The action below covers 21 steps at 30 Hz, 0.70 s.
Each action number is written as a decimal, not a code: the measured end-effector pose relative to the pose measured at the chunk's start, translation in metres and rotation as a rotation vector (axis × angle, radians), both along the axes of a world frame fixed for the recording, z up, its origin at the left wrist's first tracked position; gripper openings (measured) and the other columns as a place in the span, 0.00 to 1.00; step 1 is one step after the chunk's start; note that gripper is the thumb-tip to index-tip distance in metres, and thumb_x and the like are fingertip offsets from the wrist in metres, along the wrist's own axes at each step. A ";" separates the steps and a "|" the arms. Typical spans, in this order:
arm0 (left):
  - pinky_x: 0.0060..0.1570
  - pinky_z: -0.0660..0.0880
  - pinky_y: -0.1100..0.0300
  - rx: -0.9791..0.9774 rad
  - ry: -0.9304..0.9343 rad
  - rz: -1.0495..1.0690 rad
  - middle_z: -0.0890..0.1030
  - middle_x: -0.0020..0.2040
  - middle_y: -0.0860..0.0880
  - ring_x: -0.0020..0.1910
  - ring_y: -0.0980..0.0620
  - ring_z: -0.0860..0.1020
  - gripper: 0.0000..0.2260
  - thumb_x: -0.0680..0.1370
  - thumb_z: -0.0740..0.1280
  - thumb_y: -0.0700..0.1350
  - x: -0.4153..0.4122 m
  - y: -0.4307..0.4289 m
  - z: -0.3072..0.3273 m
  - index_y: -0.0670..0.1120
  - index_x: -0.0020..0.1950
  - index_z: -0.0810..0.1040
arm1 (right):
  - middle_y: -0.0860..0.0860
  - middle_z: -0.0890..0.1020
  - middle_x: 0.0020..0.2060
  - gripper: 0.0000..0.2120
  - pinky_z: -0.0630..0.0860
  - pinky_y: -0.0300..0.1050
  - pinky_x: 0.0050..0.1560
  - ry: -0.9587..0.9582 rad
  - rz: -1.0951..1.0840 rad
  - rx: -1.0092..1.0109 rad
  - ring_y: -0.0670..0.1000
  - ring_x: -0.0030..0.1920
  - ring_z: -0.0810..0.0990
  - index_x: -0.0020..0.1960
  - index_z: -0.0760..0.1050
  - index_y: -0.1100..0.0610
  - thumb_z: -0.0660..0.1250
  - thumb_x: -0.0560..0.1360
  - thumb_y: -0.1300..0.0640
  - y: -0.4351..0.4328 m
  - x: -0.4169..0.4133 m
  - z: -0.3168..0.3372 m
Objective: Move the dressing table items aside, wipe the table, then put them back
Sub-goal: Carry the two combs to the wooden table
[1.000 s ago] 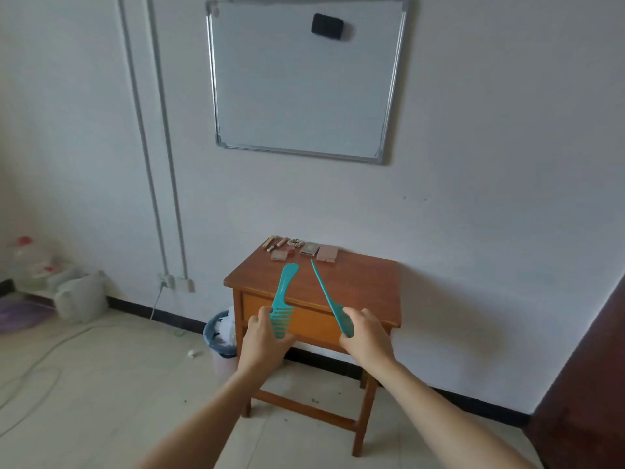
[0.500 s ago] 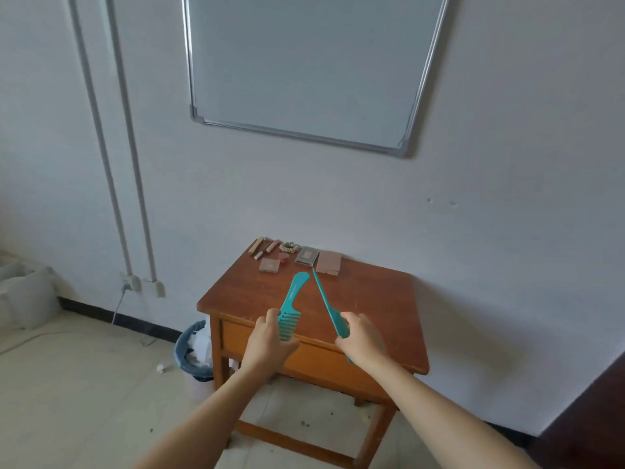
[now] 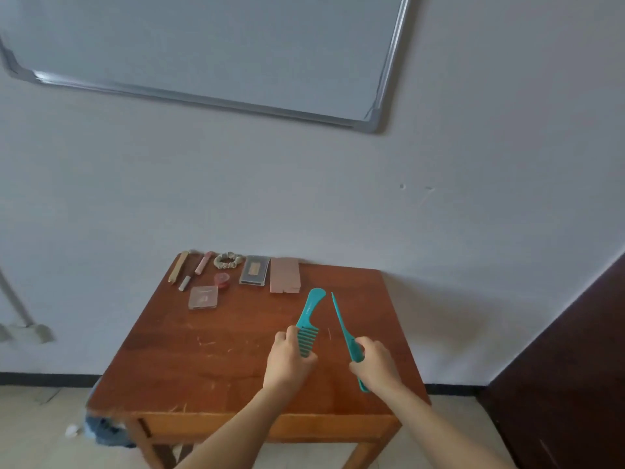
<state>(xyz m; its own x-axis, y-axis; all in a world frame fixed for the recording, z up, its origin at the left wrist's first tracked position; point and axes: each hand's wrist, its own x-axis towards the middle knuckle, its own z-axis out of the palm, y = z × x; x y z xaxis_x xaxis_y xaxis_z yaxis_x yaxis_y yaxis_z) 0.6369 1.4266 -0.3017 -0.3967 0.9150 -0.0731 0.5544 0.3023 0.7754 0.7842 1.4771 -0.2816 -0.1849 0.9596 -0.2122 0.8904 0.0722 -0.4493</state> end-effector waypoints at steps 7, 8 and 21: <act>0.56 0.73 0.63 -0.034 0.006 0.082 0.71 0.61 0.47 0.56 0.53 0.74 0.20 0.76 0.65 0.44 0.014 0.101 -0.027 0.44 0.66 0.66 | 0.52 0.74 0.58 0.23 0.74 0.41 0.53 0.043 0.002 -0.037 0.51 0.57 0.76 0.68 0.66 0.54 0.66 0.74 0.57 0.104 -0.003 -0.025; 0.57 0.73 0.63 -0.052 0.003 0.103 0.71 0.61 0.47 0.57 0.53 0.73 0.20 0.76 0.65 0.44 0.015 0.113 -0.031 0.44 0.66 0.66 | 0.52 0.74 0.58 0.23 0.74 0.41 0.54 0.045 0.016 -0.048 0.51 0.57 0.76 0.68 0.66 0.54 0.66 0.74 0.57 0.115 -0.003 -0.030; 0.64 0.67 0.59 -0.206 0.167 0.258 0.63 0.71 0.46 0.70 0.49 0.59 0.18 0.78 0.61 0.48 0.018 0.174 -0.059 0.44 0.67 0.65 | 0.53 0.73 0.59 0.23 0.72 0.43 0.57 0.031 0.196 -0.066 0.52 0.60 0.74 0.69 0.66 0.55 0.65 0.75 0.56 0.192 -0.025 -0.059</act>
